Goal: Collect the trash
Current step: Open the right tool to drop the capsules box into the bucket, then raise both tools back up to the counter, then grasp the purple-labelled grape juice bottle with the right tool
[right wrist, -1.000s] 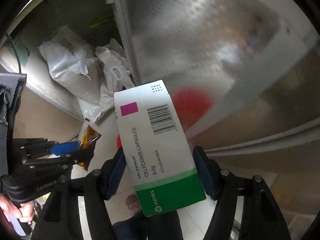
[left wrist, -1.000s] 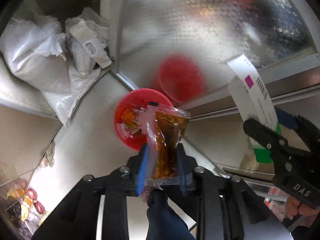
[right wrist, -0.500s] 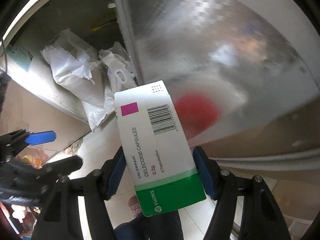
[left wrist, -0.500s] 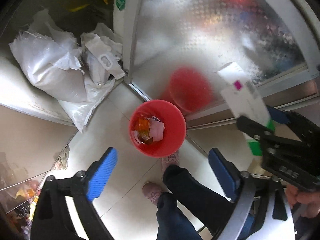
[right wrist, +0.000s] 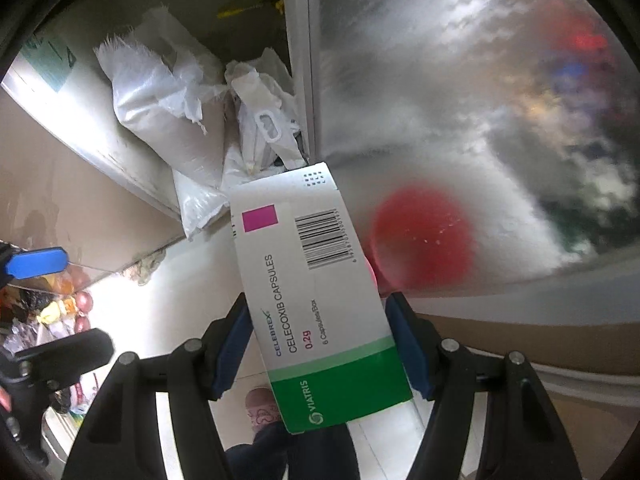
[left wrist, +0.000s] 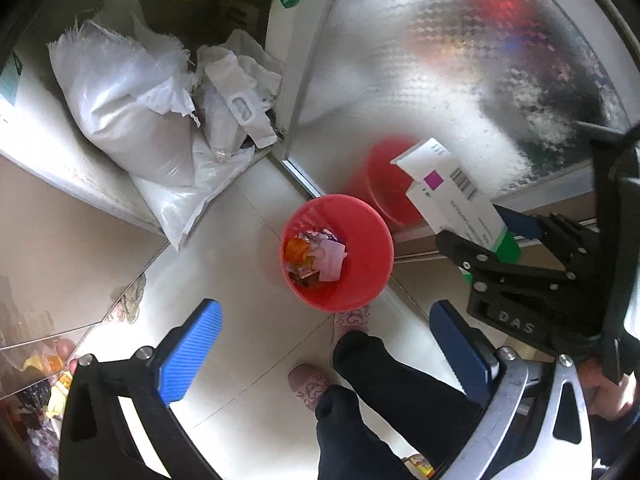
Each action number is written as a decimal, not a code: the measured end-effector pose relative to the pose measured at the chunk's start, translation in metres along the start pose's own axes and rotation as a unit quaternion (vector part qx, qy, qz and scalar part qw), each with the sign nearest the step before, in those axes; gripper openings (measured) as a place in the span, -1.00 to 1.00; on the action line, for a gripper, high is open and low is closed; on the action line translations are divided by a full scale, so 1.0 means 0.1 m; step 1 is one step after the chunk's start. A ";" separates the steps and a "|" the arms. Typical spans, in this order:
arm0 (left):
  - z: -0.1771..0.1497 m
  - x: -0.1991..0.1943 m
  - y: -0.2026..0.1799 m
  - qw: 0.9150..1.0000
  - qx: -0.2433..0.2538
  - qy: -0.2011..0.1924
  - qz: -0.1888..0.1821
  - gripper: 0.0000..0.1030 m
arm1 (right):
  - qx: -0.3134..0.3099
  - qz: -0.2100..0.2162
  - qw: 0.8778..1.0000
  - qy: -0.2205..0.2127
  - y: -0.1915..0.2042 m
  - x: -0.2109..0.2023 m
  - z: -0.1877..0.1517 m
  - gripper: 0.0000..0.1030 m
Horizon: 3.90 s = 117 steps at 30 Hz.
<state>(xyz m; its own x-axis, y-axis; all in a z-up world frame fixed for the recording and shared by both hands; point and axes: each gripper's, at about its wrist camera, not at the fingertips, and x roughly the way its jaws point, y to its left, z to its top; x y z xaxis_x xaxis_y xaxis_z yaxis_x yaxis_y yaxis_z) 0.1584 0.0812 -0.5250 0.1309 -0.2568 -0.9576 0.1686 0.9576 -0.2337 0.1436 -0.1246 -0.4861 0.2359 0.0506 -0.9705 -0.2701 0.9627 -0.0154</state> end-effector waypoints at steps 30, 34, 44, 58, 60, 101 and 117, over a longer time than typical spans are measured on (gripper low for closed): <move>-0.18 -2.28 -0.37 0.994 0.007 -0.106 0.036 1.00 | -0.009 0.026 0.996 -0.082 0.20 -2.22 0.06 0.99; -0.16 -2.82 -0.52 0.990 0.010 -0.135 0.025 1.00 | -0.011 0.016 0.993 -0.116 0.18 -2.80 0.15 0.99; 0.30 -3.75 -0.86 0.979 0.026 -0.203 0.010 1.00 | 0.013 0.008 0.982 -0.189 -0.10 -3.76 0.55 0.99; 1.93 -4.16 -1.17 0.964 0.033 -0.260 0.049 1.00 | 0.009 0.013 0.969 -0.246 -0.83 -4.03 1.78 0.99; 2.17 -4.14 -1.22 0.963 0.037 -0.260 0.054 1.00 | 0.006 0.012 0.968 -0.249 -0.91 -4.07 1.93 0.99; 5.37 -2.29 -1.09 0.993 0.038 -0.109 0.018 1.00 | -0.108 -0.011 0.989 -0.105 -2.18 -2.17 4.52 0.99; 5.50 -1.94 -1.08 0.994 0.075 -0.074 0.018 1.00 | -0.234 0.061 0.970 -0.027 -2.04 -1.62 4.81 0.96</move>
<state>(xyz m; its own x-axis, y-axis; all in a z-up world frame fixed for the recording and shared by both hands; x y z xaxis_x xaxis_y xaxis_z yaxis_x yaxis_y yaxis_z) 0.6526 -0.0442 -0.2214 0.2790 -0.2498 -0.9272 0.3037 0.9390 -0.1615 0.6095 -0.2018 -0.2104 0.2197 0.1826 -0.9583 -0.6900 0.7235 -0.0204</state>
